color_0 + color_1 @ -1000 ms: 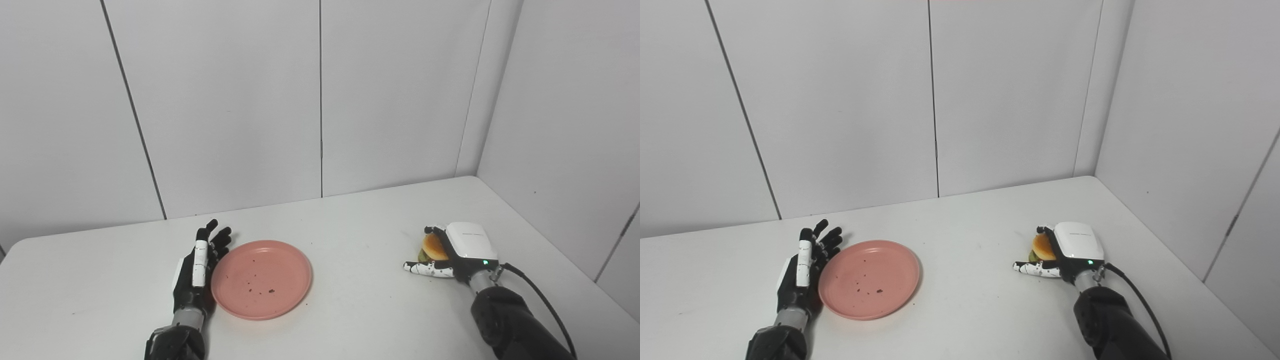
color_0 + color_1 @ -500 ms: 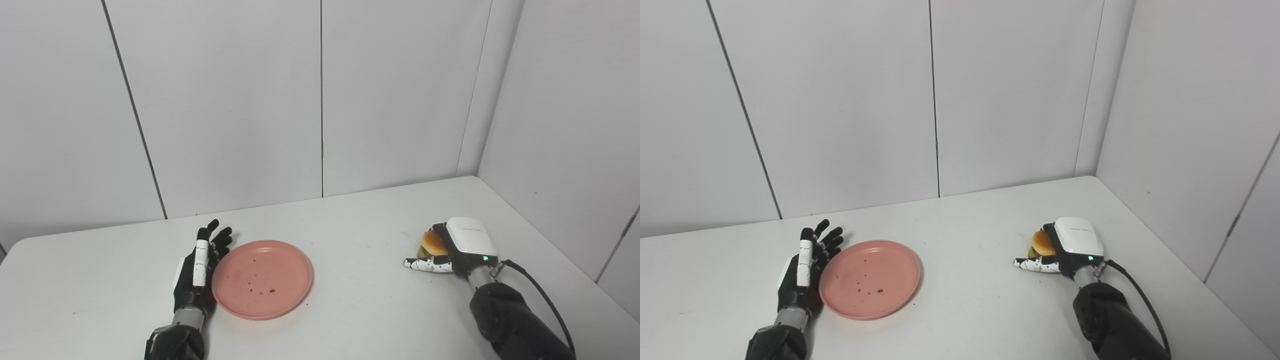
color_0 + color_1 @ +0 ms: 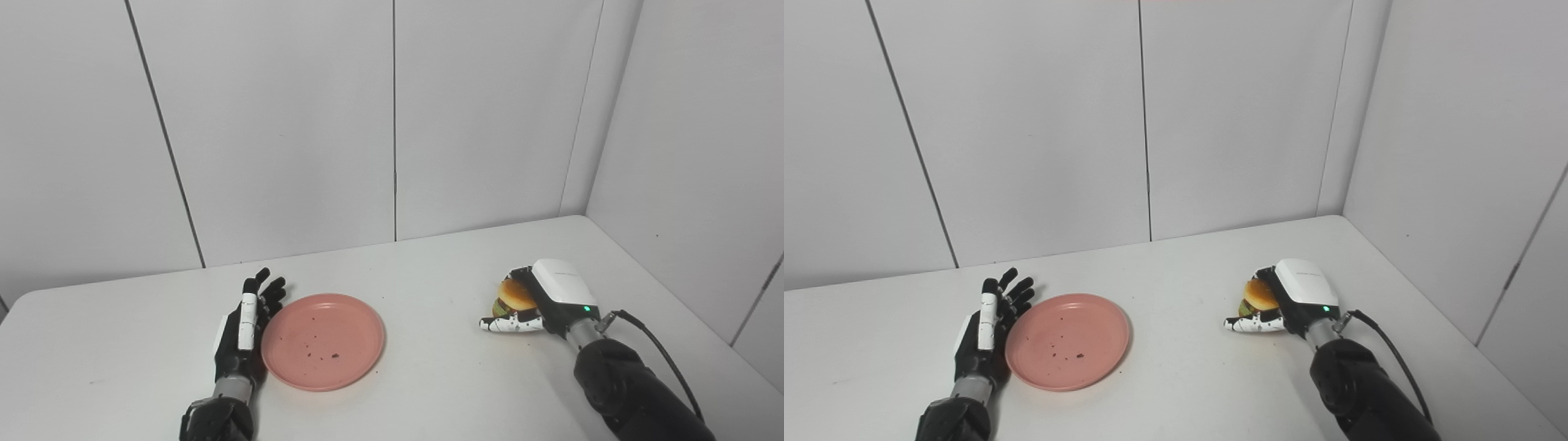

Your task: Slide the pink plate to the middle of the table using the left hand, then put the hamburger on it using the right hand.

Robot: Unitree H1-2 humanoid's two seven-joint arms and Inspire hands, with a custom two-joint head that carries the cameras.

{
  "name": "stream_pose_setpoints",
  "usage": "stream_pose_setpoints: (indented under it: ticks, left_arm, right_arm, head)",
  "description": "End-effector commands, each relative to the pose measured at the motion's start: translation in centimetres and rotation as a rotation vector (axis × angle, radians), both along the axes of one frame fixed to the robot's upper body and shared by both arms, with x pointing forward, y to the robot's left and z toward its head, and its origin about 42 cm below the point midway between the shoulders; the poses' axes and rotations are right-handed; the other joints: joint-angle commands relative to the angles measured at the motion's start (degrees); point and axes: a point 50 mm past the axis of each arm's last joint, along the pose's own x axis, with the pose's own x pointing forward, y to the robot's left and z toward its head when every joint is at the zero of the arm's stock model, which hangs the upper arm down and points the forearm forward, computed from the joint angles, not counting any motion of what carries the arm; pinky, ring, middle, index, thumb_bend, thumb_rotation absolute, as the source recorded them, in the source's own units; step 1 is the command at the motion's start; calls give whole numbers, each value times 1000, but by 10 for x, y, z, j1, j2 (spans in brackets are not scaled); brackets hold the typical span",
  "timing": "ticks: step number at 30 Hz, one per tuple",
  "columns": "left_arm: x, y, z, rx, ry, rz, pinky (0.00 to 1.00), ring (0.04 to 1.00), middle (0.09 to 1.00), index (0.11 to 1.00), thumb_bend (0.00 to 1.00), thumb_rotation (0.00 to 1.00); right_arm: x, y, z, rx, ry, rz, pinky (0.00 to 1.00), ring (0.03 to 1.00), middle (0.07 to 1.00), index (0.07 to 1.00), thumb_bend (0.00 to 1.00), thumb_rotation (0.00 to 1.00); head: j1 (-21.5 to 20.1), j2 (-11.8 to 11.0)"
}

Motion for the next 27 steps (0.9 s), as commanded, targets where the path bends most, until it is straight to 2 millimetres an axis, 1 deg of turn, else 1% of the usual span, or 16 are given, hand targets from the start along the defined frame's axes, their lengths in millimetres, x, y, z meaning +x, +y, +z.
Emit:
stream_pose_setpoints:
  ticks: [1,3,4,6,7,8,9,12,14,20,23,24,26,27]
  left_arm:
    - [-1,-9,-3,-10,30,-14,951,895,855,893,921,901]
    - [-2,-11,-3,-8,29,-15,952,895,856,894,924,901]
    - [-2,-12,-3,-5,28,-15,947,893,855,895,927,903]
    - [-3,-15,-3,-1,25,-14,937,892,853,894,927,906]
    - [-3,-16,-3,-1,25,-13,930,891,852,893,924,906]
    - [-3,-18,-3,0,25,-13,928,890,851,893,923,906]
    - [-4,-19,-2,-1,26,-13,922,889,852,890,919,910]
    - [-4,-24,-2,-3,28,-13,918,888,855,892,916,912]
    - [-5,-27,-2,-4,30,-11,908,883,852,892,915,911]
    - [-7,-36,-2,-10,36,-8,895,871,845,896,909,909]
    - [-8,-40,-2,-10,35,-8,884,863,844,890,903,915]
    - [-9,-41,-2,-12,38,-6,884,859,842,884,903,911]
    - [-9,-43,-2,-15,40,-3,884,857,840,881,903,908]
    - [-9,-44,-1,-15,40,-3,881,854,839,883,894,911]
  right_arm:
    - [10,6,47,-17,-121,29,346,419,502,477,646,531]
    - [10,16,56,-19,-139,55,341,418,505,481,645,530]
    - [10,21,60,-19,-148,69,318,397,490,486,642,526]
    - [10,33,69,1,-165,103,316,394,487,486,642,520]
    - [10,36,71,9,-168,113,329,403,495,480,642,512]
    - [11,42,75,9,-183,135,333,406,498,479,643,509]
    - [12,47,78,8,-195,155,344,413,503,476,642,537]
    - [17,61,83,24,-213,198,314,386,483,472,645,521]
    - [19,65,84,27,-215,211,319,390,484,475,651,550]
    - [33,91,85,15,-241,276,278,352,439,458,663,583]
    - [39,102,82,29,-230,306,289,360,449,468,665,625]
    - [41,107,79,34,-226,318,290,358,449,454,675,636]
    - [44,116,75,40,-222,339,290,356,448,446,681,641]
    - [44,120,73,42,-221,348,307,363,448,446,683,638]
  head:
    - [4,1]
    - [12,1]
    - [16,1]
    - [25,1]
    - [25,1]
    - [35,1]
    - [40,1]
    - [50,1]
    - [57,0]
    - [85,-1]
    - [96,-1]
    - [102,-1]
    - [108,-1]
    - [108,-1]
